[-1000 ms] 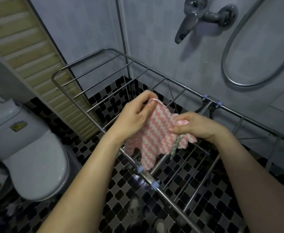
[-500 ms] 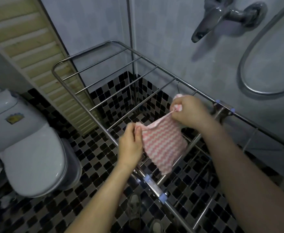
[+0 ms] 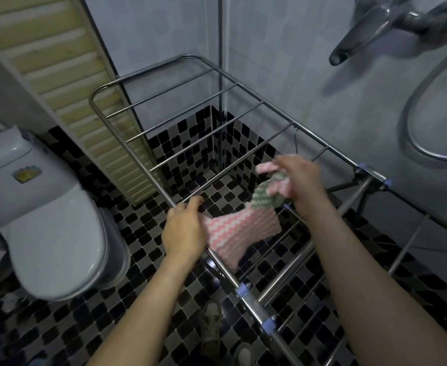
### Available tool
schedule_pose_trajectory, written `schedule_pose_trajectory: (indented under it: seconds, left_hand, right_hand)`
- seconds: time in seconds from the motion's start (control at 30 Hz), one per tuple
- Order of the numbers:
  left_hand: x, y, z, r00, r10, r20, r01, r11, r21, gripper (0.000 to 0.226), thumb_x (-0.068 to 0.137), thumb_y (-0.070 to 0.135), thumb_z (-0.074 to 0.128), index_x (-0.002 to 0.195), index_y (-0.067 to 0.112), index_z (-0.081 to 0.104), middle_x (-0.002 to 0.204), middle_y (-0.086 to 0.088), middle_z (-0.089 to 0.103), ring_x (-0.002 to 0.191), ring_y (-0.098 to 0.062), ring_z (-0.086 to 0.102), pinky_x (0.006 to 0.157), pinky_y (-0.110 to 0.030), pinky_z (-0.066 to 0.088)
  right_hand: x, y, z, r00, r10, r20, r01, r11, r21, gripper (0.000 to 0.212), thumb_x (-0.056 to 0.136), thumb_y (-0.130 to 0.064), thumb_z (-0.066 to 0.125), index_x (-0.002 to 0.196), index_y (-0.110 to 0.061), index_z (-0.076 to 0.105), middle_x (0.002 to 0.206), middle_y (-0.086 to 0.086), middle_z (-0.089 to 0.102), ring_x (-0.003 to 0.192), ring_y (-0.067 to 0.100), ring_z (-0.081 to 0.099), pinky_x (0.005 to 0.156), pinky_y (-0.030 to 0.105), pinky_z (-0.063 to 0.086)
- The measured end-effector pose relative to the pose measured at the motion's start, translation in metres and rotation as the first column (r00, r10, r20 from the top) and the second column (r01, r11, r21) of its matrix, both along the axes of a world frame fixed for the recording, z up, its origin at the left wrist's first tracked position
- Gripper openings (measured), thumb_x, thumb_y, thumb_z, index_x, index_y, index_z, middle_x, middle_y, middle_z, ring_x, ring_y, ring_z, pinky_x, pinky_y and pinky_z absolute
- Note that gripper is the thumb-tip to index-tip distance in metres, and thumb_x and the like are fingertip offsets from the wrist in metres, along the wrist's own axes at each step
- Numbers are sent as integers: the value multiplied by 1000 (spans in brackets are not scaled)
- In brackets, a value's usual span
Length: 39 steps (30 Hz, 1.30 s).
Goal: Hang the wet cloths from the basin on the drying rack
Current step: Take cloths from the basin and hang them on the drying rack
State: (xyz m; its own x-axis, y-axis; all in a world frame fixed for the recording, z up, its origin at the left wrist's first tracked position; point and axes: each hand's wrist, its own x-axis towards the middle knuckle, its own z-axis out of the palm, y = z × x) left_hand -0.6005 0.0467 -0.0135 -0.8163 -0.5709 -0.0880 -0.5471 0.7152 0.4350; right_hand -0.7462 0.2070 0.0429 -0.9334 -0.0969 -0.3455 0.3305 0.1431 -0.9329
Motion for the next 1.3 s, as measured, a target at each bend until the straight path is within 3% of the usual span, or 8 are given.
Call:
schedule_pose_trajectory:
  seconds: [0.1,0.17,0.3,0.47,0.63,0.87,1.07,1.3]
  left_hand:
    - [1,4,1,997,-20,-79,20,1000,3,50,86,7,61,131,26,52,129,-2,50,122,-21,42,92,-33,46]
    - [0,13,2,982,-137,-128,145,988,57,33,90,16,60,121,26,59,117,5,58,112,-14,50,95,-31,47]
    - [6,31,0,947,-313,-67,316,948,46,16,91,35,60,105,28,65,98,10,64,92,-8,57,83,-29,52]
    - [9,28,2,943,-330,-53,331,943,20,13,91,30,62,101,24,66,95,8,64,82,-7,57,81,-28,54]
    - [8,28,4,941,-332,-65,334,943,15,19,94,24,58,109,20,69,103,3,67,88,-9,61,81,-21,50]
    - [11,25,6,944,-309,-114,311,950,1,17,90,16,62,105,14,68,97,0,66,83,-9,56,80,-21,48]
    - [11,22,6,930,-368,-1,368,930,-5,19,92,30,59,109,23,65,100,5,66,93,-10,61,87,-28,52]
    - [13,17,10,939,-339,65,339,941,16,18,89,34,64,104,25,68,90,7,71,81,-9,65,78,-27,54]
  right_hand:
    - [6,41,11,980,-182,-76,184,983,24,5,85,-12,65,82,-8,67,87,13,68,53,13,62,39,18,44]
    - [16,58,5,991,-122,-50,127,986,112,8,87,-9,62,84,-3,65,83,16,68,41,11,58,35,17,41]
    - [30,49,-22,988,57,141,-94,956,276,13,91,-16,61,100,-9,67,93,11,67,72,18,63,54,24,51]
    - [31,23,-43,954,204,221,-253,941,226,22,90,-19,65,111,-12,64,101,5,63,78,14,60,49,20,48]
    - [26,17,-59,986,119,113,-153,915,372,5,87,-15,68,85,-12,64,85,10,69,68,18,67,62,32,57]
    - [9,9,-49,947,285,-145,-127,751,648,17,86,-26,68,95,-11,70,88,2,65,77,17,60,66,26,45]
    - [2,11,-53,932,316,-176,-115,720,684,8,86,-23,67,90,-15,66,90,5,65,75,23,65,73,41,58]
    - [2,14,-61,874,466,-141,-269,704,657,15,85,-22,71,97,-15,71,104,5,62,89,19,58,79,35,52]
